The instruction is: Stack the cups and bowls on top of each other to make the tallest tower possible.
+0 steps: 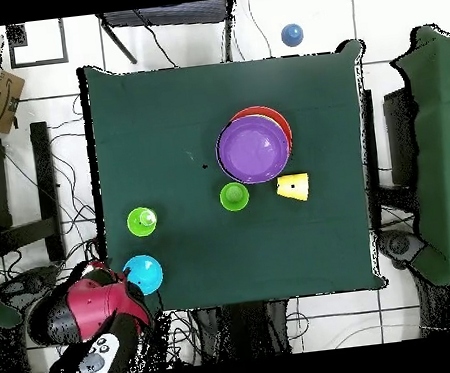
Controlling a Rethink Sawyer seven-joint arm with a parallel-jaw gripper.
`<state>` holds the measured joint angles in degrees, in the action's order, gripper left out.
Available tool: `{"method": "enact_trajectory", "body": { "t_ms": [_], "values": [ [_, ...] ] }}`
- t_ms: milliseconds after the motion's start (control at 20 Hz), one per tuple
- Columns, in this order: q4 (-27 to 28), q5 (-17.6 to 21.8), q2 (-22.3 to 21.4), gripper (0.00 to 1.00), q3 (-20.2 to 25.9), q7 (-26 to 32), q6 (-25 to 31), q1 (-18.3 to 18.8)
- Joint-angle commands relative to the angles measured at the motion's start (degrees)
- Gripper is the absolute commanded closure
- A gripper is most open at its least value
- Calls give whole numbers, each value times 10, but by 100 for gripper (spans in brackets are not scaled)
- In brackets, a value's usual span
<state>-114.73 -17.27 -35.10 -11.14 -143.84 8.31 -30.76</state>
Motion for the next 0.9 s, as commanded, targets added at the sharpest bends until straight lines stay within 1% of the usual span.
{"method": "enact_trajectory", "body": {
  "t_ms": [50, 350, 450, 700, 900],
  "values": [
    [43, -30, 44, 0, 30, -89, 33, -7],
    [45, -33, 67, 0, 31, -85, 11, -7],
    [41, -29, 71, 0, 37, -80, -1, -1],
    [29, -22, 75, 0, 45, -78, -19, 8],
    [22, -29, 75, 0, 43, -87, -14, 0]
  ]
}}
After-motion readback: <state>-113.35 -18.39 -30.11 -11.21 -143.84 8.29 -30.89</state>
